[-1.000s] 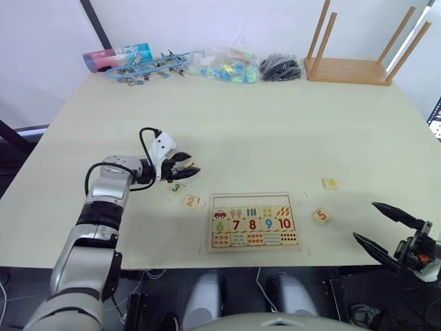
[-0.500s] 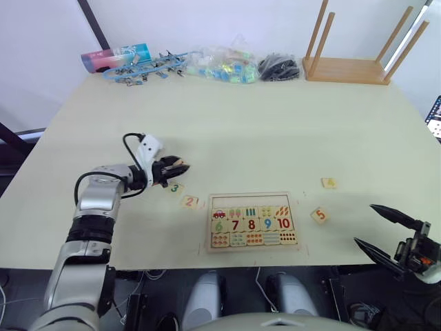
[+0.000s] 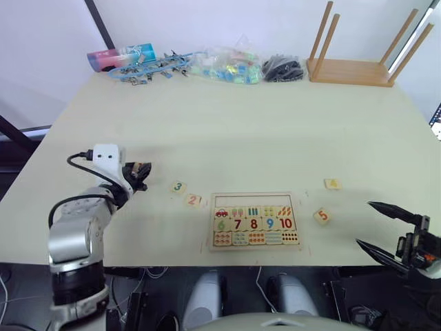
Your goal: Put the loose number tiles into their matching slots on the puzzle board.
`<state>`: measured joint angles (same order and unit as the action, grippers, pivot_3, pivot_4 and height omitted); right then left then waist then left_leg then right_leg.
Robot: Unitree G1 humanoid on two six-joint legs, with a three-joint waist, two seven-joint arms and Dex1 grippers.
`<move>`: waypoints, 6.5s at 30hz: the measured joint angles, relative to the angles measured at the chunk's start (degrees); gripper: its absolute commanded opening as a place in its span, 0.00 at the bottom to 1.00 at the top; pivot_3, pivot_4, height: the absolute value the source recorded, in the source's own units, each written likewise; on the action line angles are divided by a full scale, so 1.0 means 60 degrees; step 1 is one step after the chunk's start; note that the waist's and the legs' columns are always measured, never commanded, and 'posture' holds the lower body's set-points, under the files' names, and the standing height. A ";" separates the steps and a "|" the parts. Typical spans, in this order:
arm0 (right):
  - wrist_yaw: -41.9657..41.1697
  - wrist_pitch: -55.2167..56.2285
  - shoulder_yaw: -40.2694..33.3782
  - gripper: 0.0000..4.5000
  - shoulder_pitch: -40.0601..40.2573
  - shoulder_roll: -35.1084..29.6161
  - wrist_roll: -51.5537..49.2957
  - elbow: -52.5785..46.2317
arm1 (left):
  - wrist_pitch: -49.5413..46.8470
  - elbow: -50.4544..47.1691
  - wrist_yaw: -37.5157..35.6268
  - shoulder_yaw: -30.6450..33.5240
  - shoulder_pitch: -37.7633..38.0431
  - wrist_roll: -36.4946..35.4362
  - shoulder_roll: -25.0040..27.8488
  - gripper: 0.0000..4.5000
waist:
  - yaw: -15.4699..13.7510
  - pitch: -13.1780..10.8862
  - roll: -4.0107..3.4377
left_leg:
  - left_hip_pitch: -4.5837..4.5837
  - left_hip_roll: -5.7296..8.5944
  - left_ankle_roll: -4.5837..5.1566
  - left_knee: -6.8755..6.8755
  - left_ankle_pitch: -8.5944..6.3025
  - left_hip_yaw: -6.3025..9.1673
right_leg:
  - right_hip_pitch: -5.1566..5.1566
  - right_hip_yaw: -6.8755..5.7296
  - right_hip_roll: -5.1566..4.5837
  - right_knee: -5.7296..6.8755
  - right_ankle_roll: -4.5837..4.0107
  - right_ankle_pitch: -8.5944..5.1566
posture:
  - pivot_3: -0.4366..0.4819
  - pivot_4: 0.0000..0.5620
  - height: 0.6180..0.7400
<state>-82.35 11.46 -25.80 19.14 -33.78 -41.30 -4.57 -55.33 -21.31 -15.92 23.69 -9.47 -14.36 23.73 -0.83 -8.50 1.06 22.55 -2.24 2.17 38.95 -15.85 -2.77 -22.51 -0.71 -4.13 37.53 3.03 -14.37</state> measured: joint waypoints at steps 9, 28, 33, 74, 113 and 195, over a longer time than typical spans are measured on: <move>-0.1092 0.0108 -0.0023 1.00 -0.0061 -0.0302 -0.0148 0.0332 | -0.2187 -0.2548 0.2620 0.0014 0.0867 0.0535 -0.2391 0.34 | -0.0012 0.0001 0.0009 | -0.0006 0.0006 0.0000 0.0004 0.0000 0.0003 | 0.0004 0.0009 0.0007 0.0001 -0.0019 -0.0009 | 0.48 0.27 0.98; -0.1643 0.0593 0.0217 1.00 -0.0322 -0.0569 -0.0289 0.0614 | -0.2419 -0.3878 0.3956 -0.0672 0.1469 0.1349 -0.4151 0.99 | 0.0011 0.0004 0.0005 | -0.0005 0.0007 0.0000 0.0005 -0.0001 -0.0002 | 0.0005 0.0016 0.0006 -0.0015 -0.0042 -0.0022 | 0.48 0.27 0.98; -0.1643 0.0710 0.0224 1.00 -0.0272 -0.0520 -0.0282 0.0743 | -0.1434 -0.4251 0.2461 -0.0737 0.2422 0.0864 -0.2760 0.99 | -0.0001 0.0003 0.0003 | -0.0003 0.0001 0.0000 0.0005 -0.0001 0.0002 | 0.0002 0.0012 0.0002 -0.0015 -0.0047 -0.0024 | 0.48 0.27 0.98; -0.1390 0.0840 0.0381 1.00 -0.0538 -0.0002 -0.0148 0.0556 | 1.3698 1.2607 -1.2447 -0.5140 -0.2918 -0.1258 0.5443 0.99 | 0.0004 -0.0005 -0.0014 | 0.0033 -0.0006 0.0006 -0.0021 -0.0004 -0.0012 | -0.0016 -0.0041 0.0001 -0.0077 -0.0014 0.0004 | 0.48 0.27 0.98; -0.1401 0.0781 0.0350 1.00 -0.0575 -0.0056 -0.0210 0.0548 | 1.3895 1.2741 -1.2460 -0.6316 -0.3066 -0.2132 0.5922 0.22 | 0.0006 -0.0005 -0.0016 | 0.0020 -0.0009 0.0006 -0.0020 -0.0003 -0.0024 | -0.0015 -0.0026 0.0008 -0.0065 -0.0009 0.0005 | 0.48 0.27 0.98; 0.0317 0.1456 0.1610 1.00 0.0007 0.0824 0.0300 -0.1030 | 0.2285 0.0562 -0.9969 -0.9776 -0.5725 0.3405 0.3862 0.22 | -0.0025 -0.0015 -0.0018 | 0.0032 0.0012 0.0007 0.0039 0.0000 -0.0003 | -0.0010 0.0281 0.0245 -0.0037 -0.0017 -0.0006 | 0.48 0.27 0.98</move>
<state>-80.44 20.20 -16.14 19.18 -28.84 -39.50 -10.75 -41.62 -17.94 -75.74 -34.97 -43.82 6.07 46.90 -0.98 -8.59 0.95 22.74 -2.17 2.21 39.18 -15.85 -2.79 -22.57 0.97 -2.66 37.30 2.93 -14.41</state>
